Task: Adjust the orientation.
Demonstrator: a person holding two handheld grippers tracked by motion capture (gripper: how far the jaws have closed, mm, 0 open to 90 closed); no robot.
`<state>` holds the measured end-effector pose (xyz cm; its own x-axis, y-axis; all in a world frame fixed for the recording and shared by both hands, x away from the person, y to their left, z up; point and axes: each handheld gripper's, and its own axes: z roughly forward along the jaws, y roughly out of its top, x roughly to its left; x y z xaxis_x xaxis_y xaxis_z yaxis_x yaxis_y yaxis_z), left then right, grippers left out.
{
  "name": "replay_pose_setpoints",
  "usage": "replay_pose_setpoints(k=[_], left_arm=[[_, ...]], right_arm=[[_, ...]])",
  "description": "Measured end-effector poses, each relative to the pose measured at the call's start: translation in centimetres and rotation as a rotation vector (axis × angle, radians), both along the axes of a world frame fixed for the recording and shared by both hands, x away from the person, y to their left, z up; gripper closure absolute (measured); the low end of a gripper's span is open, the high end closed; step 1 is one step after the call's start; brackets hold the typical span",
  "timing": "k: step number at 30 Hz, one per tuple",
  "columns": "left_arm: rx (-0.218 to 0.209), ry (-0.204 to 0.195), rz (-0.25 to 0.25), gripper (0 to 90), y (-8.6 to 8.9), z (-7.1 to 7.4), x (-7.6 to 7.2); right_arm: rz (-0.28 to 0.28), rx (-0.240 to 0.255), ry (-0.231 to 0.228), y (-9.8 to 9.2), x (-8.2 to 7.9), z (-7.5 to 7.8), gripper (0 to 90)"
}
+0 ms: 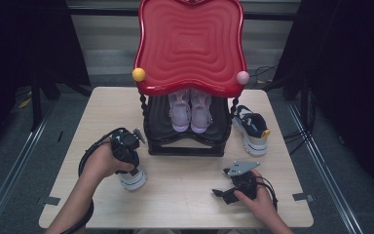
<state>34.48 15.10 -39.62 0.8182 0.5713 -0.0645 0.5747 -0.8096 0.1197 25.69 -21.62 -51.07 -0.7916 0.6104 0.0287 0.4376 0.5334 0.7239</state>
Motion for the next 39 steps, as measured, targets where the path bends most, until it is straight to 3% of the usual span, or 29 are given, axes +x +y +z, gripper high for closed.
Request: replay_pose_setpoints(k=[7,14,17,18,20,23,28,39], left_arm=[[0.022,-0.002,-0.002,36.1,-0.72,-0.5,-0.02],[0.031,0.006,-0.022,36.2,-0.83,-0.95,-0.1],[0.032,0.002,-0.022,39.6,-0.75,-0.94,-0.21],[0.044,0.007,-0.045,40.6,-0.6,-0.78,-0.09],[0.036,0.005,-0.028,44.8,-0.52,-0.75,-0.22],[0.032,0.007,-0.044,49.7,-0.3,-0.53,-0.19],[0.053,0.017,-0.072,56.5,-0.16,-0.24,-0.1],[0.061,0.045,-0.09,63.9,-0.53,-0.33,0.36]], right_arm=[[0.0,0.0,0.0,0.0,0.0,0.0,11.8],[0.0,0.0,0.0,0.0,0.0,0.0,11.8],[0.0,0.0,0.0,0.0,0.0,0.0,11.7],[0.0,0.0,0.0,0.0,0.0,0.0,11.8],[0.0,0.0,0.0,0.0,0.0,0.0,11.8],[0.0,0.0,0.0,0.0,0.0,0.0,11.8],[0.0,0.0,0.0,0.0,0.0,0.0,11.8],[-0.002,0.002,0.001,0.01,-0.01,0.0,11.8]])
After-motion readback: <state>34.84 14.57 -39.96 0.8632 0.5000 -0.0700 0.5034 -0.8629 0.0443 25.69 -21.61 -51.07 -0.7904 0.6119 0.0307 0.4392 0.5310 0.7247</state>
